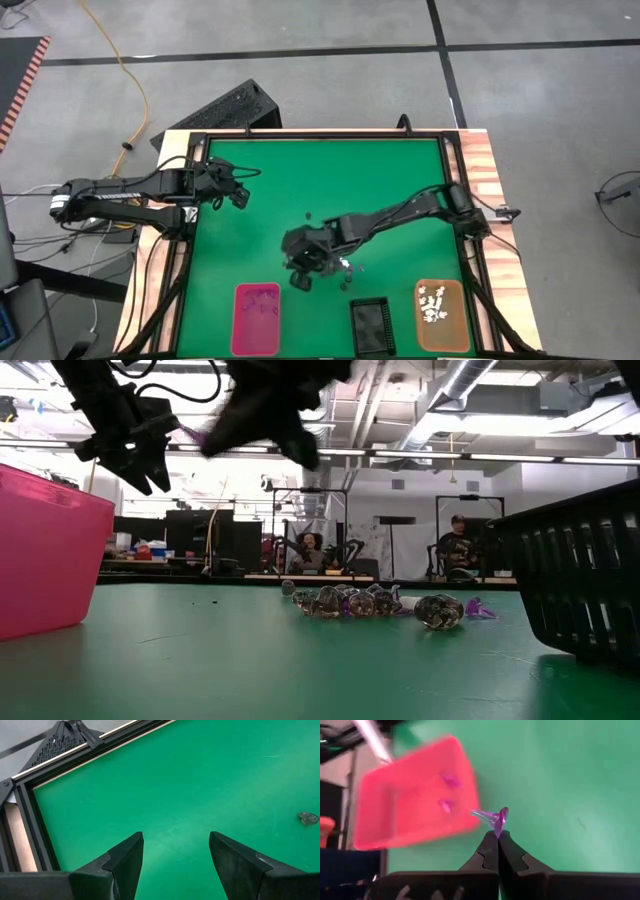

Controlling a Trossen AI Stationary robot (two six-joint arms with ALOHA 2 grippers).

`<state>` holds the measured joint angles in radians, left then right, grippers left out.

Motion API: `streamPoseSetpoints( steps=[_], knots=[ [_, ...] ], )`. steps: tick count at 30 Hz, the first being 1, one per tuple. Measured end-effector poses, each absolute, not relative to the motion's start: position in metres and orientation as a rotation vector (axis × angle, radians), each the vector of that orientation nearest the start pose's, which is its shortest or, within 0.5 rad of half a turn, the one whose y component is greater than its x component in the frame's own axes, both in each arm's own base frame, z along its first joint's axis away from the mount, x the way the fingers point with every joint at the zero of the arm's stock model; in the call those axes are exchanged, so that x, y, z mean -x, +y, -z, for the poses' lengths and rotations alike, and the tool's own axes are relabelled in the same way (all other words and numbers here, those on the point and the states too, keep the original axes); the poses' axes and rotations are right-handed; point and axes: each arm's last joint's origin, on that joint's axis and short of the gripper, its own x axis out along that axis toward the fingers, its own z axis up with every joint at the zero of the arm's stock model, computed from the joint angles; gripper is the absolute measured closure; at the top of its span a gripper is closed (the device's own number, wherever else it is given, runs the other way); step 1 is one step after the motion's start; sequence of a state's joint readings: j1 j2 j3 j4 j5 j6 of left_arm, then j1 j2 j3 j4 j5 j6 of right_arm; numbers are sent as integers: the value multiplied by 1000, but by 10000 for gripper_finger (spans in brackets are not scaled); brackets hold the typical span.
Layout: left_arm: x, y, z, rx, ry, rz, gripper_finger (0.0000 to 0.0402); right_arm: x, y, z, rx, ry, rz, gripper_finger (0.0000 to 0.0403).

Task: Sort Halloween decoration
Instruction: Put the violet witch hat toy into the red organizing bin

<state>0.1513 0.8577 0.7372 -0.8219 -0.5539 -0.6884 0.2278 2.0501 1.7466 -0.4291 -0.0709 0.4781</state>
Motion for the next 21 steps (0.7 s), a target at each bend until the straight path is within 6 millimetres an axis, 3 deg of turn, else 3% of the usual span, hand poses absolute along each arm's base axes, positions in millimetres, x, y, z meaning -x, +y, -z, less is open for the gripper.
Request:
streamPoseSetpoints(
  steps=[10,21],
  knots=[
    [-148,38,-258,422,676,-931,183,-505,142,-244,-296,757,-313,376],
    [-148,38,-258,420,678,-930,183,-511,142,-238,-243,767,-388,293]
  ],
)
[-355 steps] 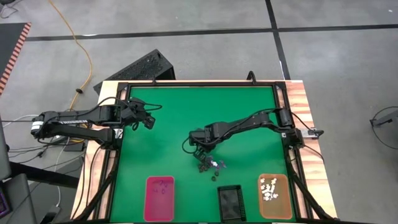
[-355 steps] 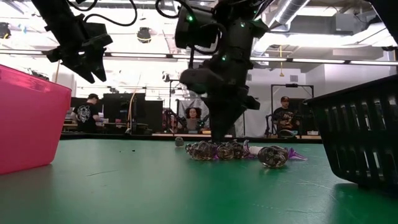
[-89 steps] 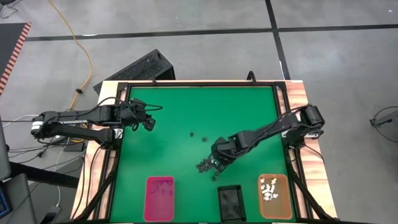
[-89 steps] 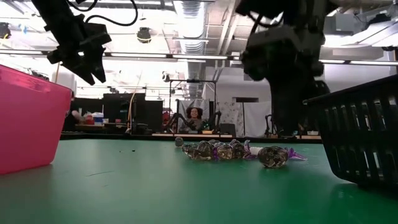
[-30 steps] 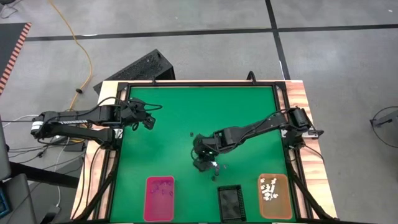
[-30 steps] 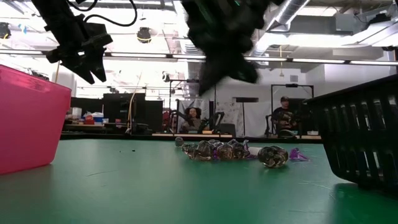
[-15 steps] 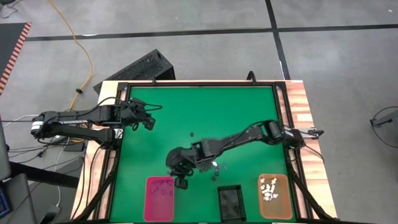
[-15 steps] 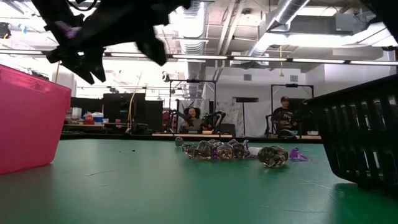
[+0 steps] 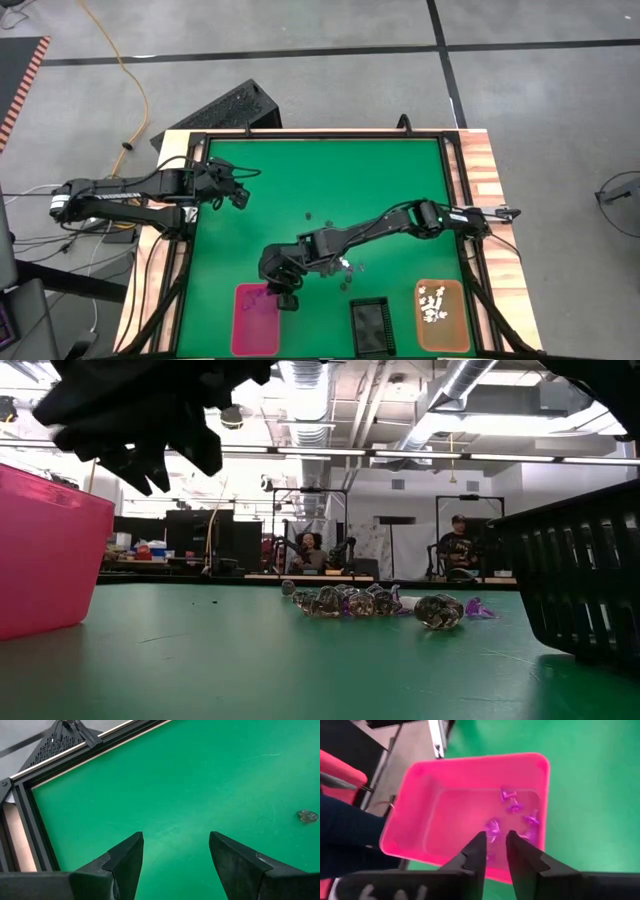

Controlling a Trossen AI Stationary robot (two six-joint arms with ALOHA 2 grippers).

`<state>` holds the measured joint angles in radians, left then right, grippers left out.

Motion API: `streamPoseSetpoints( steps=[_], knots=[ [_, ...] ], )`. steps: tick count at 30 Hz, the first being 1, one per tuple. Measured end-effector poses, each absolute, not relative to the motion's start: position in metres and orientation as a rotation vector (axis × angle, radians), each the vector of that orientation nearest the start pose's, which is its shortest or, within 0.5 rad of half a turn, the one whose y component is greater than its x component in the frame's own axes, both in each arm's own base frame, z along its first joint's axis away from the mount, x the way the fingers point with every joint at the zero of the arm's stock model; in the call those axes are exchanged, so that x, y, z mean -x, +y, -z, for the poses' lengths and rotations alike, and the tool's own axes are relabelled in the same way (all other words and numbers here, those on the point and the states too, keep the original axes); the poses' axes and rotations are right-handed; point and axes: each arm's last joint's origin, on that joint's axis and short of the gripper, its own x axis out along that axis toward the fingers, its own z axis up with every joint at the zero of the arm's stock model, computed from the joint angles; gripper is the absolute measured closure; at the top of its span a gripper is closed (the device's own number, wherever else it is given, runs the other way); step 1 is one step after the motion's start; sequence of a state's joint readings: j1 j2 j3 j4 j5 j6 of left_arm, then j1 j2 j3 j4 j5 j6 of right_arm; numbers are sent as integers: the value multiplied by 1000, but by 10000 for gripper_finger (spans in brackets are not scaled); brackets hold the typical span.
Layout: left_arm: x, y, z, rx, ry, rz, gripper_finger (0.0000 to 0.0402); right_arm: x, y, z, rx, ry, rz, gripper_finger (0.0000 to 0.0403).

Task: Sort Halloween decoration
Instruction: Put the violet witch hat toy into the red organizing bin

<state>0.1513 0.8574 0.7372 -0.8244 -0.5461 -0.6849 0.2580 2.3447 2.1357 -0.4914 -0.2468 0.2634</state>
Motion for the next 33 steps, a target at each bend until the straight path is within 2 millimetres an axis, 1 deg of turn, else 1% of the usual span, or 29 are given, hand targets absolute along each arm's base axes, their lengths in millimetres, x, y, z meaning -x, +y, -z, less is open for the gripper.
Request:
streamPoseSetpoints(
  steps=[2,5,9,12,15,18,20,23,26,28,30,31,33],
  knots=[
    [-148,38,-258,419,678,-930,183,-506,137,-238,-244,824,-369,277],
    [-148,38,-258,411,683,-926,183,-490,130,-246,-256,954,-291,263],
    [-148,37,-258,417,692,-907,183,-459,120,-258,-214,1174,-143,260],
    [-149,37,-258,433,701,-883,183,-433,115,-261,-178,1323,10,261],
    [-149,36,-258,440,706,-870,183,-408,110,-266,-202,1389,134,258],
    [-149,36,-258,435,715,-857,183,-383,103,-261,-256,1405,198,253],
    [-149,36,-258,430,720,-849,183,-365,101,-255,-280,1385,212,248],
    [-149,36,-257,429,721,-850,183,-338,101,-248,-370,1329,241,243],
    [-149,36,-258,428,717,-853,183,-318,101,-233,-481,1307,305,239],
    [-149,36,-258,426,715,-856,183,-312,101,-222,-533,1289,331,236],
    [-149,36,-258,424,714,-859,183,-310,102,-215,-553,1278,339,232],
    [-149,36,-258,424,713,-860,183,-311,102,-212,-548,1280,337,231],
    [-149,36,-258,421,712,-864,183,-314,105,-205,-477,1290,285,229]
  ],
)
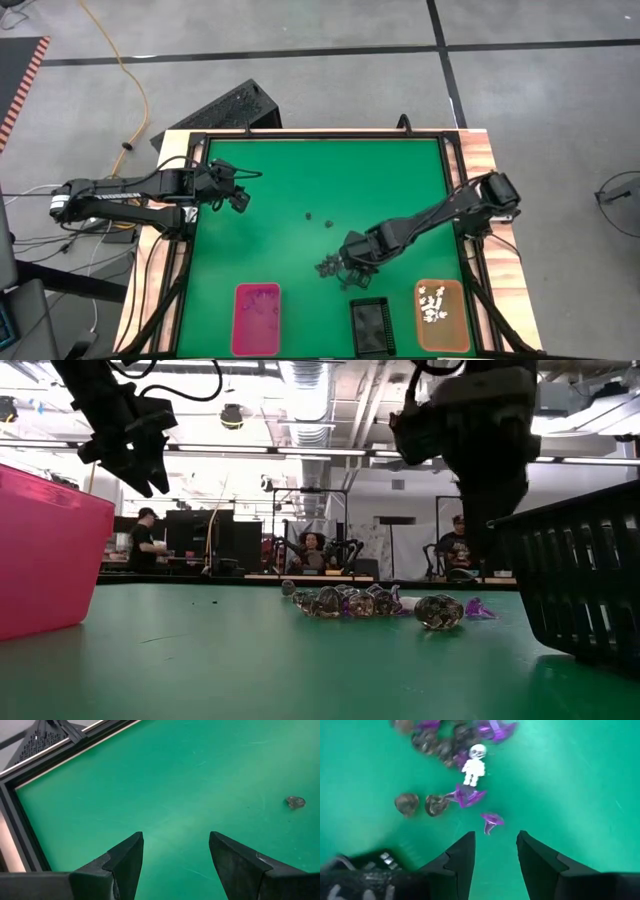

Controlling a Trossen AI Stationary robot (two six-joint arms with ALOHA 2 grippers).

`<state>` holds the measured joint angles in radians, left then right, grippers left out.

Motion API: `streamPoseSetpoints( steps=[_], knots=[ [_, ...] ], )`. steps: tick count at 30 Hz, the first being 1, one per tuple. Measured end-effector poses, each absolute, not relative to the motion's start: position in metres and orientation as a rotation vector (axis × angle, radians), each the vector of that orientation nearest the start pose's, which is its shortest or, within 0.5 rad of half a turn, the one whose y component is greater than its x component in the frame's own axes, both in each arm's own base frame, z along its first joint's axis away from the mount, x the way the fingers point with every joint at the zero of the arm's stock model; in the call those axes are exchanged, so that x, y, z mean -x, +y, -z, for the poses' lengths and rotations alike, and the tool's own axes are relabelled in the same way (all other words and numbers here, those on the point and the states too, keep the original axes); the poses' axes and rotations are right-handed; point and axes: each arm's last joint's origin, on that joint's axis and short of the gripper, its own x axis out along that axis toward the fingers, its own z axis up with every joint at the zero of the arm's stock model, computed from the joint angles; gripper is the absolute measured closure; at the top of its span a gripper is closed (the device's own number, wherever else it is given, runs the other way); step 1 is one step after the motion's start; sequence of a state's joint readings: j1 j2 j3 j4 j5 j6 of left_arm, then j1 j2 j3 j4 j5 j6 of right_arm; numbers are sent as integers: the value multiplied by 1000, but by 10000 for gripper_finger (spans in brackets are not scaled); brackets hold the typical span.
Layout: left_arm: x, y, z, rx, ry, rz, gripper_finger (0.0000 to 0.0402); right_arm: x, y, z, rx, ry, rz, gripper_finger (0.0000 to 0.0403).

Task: Sort Halloween decoration
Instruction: Put the violet witch hat toy into the red organizing bin

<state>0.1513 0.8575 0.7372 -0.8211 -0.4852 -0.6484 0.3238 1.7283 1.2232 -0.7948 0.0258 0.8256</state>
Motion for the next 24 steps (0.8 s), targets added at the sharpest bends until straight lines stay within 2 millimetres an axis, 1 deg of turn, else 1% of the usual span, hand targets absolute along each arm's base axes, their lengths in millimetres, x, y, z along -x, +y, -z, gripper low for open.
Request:
streamPoseSetpoints(
  steps=[5,7,10,15,19,24],
  knots=[
    [-149,36,-258,421,710,-867,183,-319,109,-187,-239,1341,134,229],
    [-149,36,-258,422,710,-867,183,-320,110,-186,-164,1336,83,230],
    [-149,36,-258,421,709,-869,183,-321,108,-187,-83,1313,67,230],
    [-149,37,-258,418,707,-874,183,-324,104,-186,-54,1310,13,230],
    [-149,37,-258,414,705,-880,183,-326,111,-175,-18,1337,-33,230],
    [-148,37,-258,398,708,-882,183,-331,115,-157,-27,1385,-74,230]
  ],
)
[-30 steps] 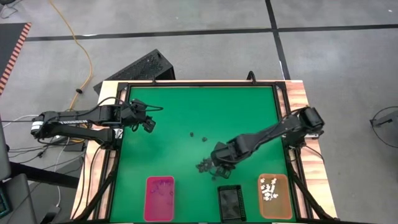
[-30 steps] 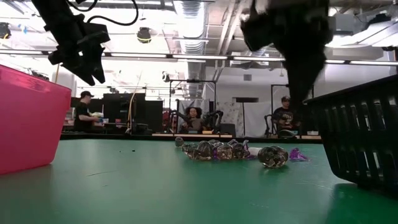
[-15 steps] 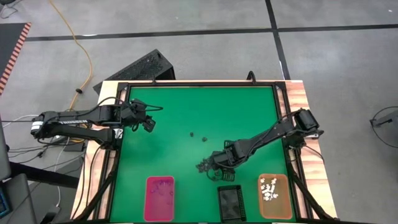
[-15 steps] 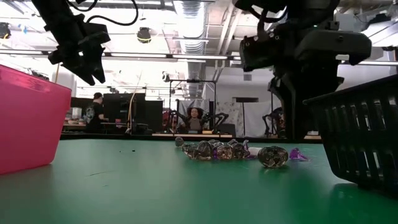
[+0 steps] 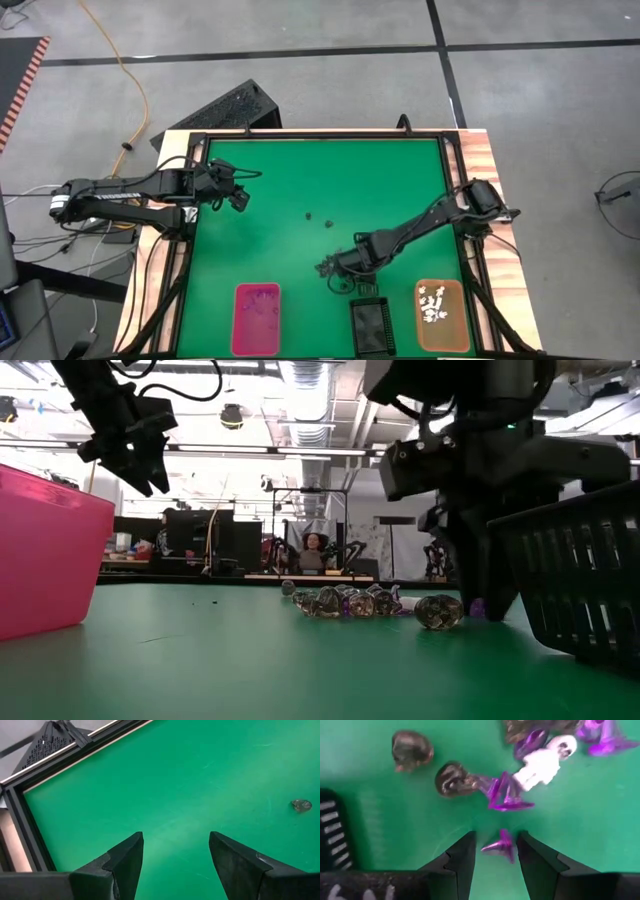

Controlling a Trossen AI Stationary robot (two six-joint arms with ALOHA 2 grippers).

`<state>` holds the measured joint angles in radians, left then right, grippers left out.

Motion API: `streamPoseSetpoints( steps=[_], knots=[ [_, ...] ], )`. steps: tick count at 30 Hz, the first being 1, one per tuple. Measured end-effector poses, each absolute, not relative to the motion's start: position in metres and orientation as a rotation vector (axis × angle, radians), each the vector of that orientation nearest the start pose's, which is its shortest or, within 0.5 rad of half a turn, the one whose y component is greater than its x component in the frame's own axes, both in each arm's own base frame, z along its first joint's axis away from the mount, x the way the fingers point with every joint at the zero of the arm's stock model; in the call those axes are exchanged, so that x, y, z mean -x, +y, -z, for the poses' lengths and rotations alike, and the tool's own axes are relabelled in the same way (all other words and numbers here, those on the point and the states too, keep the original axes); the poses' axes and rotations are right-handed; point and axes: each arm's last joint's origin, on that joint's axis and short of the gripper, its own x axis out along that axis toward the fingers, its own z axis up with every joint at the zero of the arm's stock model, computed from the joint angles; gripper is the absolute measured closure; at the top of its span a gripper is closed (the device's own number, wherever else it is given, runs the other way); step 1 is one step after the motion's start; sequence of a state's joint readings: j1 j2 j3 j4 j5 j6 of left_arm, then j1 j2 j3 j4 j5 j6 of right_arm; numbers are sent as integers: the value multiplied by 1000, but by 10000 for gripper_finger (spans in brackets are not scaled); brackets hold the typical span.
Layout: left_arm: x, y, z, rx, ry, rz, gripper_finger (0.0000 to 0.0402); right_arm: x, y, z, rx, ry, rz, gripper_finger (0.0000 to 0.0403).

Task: Sort Halloween decoration
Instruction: Put the violet witch hat toy into the red organizing bin

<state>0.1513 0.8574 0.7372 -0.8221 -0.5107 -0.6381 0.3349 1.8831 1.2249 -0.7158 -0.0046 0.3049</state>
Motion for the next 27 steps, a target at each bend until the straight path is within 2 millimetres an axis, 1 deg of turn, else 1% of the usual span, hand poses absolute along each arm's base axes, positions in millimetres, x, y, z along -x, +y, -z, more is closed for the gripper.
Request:
streamPoseSetpoints(
  steps=[3,5,7,13,14,19,22,24,27],
  knots=[
    [-148,37,-258,389,708,-888,183,-332,115,-153,-29,1397,-68,234],
    [-148,37,-258,382,704,-898,183,-333,115,-153,-39,1392,-62,248],
    [-148,38,-258,377,702,-904,183,-332,113,-155,-55,1391,-48,274],
    [-148,38,-259,367,695,-919,183,-332,111,-157,-84,1394,-44,381],
    [-148,38,-259,367,695,-919,183,-332,112,-157,-86,1395,-48,387],
    [-148,38,-259,367,695,-919,183,-333,112,-159,-94,1392,-44,378],
    [-148,38,-259,367,695,-919,183,-337,113,-165,-90,1386,-36,387],
    [-148,38,-259,367,695,-919,183,-341,113,-171,-90,1373,-32,389],
    [-148,38,-259,367,695,-919,183,-351,115,-187,-92,1316,-29,389]
  ],
)
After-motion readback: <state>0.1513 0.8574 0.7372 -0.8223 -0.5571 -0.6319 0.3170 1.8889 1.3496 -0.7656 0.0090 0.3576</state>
